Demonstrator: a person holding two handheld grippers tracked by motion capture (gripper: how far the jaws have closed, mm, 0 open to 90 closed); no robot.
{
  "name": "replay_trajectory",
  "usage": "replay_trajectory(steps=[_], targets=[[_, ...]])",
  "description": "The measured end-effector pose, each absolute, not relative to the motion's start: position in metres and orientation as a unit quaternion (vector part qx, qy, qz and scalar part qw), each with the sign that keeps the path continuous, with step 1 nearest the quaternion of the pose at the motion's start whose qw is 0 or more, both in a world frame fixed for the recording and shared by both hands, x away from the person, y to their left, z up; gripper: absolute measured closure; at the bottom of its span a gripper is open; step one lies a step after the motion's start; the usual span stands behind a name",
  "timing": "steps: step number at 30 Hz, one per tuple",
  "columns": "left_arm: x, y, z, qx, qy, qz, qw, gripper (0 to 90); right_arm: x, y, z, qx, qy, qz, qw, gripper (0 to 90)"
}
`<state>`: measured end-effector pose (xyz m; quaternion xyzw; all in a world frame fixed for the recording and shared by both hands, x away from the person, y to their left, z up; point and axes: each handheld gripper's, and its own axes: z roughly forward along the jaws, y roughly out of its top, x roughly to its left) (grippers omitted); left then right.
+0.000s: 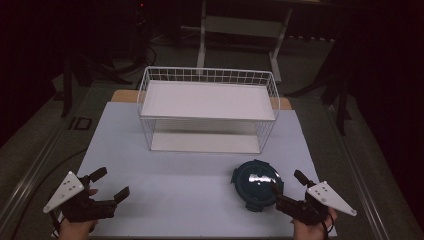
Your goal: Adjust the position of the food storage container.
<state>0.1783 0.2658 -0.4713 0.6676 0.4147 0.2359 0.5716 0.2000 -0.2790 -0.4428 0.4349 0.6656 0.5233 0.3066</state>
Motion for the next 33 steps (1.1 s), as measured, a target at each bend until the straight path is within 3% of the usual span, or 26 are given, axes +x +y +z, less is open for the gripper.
replay_trajectory(steps=[9, 21, 25, 28, 33], targets=[[0.178, 0.266, -0.47, 0.664, 0.416, 0.242, 0.572, 0.0, 0.199, -0.277, -0.421, 0.417, 0.668, 0.53, 0.314, 11.3], [0.181, 0.267, -0.472, 0.668, 0.417, 0.235, 0.57, 0.0, 0.215, -0.289, -0.421, 0.459, 0.687, 0.492, 0.275, 10.2], [0.181, 0.266, -0.472, 0.665, 0.419, 0.242, 0.569, 0.0, 0.217, -0.296, -0.43, 0.47, 0.696, 0.475, 0.261, 17.7], [0.18, 0.266, -0.472, 0.665, 0.418, 0.245, 0.568, 0.0, 0.219, -0.302, -0.441, 0.486, 0.706, 0.444, 0.26, 28.5], [0.182, 0.265, -0.473, 0.67, 0.419, 0.242, 0.563, 0.0, 0.22, -0.31, -0.459, 0.499, 0.721, 0.41, 0.251, 54.4]])
